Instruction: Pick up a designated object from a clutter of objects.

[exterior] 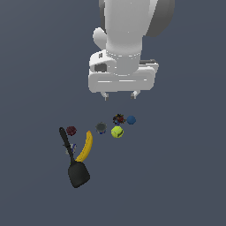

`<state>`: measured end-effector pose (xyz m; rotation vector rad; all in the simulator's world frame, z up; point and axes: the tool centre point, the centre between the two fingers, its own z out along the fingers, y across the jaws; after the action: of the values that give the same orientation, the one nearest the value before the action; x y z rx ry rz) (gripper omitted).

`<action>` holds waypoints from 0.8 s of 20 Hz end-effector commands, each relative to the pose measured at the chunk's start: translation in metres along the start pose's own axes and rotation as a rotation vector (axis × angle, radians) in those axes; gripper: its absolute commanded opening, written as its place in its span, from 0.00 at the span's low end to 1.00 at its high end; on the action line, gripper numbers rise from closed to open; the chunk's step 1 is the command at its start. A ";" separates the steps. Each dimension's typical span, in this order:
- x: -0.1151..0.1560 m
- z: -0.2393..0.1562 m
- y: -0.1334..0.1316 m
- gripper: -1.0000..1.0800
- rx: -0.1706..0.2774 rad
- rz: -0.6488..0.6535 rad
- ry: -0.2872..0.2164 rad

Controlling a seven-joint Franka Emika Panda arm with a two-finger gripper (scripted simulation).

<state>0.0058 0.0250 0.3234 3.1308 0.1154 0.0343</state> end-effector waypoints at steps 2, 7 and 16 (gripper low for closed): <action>0.000 0.000 0.000 0.96 0.000 0.000 0.000; 0.004 0.005 -0.010 0.96 0.003 -0.009 -0.003; 0.006 0.007 -0.015 0.96 0.005 -0.013 -0.004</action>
<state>0.0110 0.0411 0.3181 3.1345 0.1336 0.0286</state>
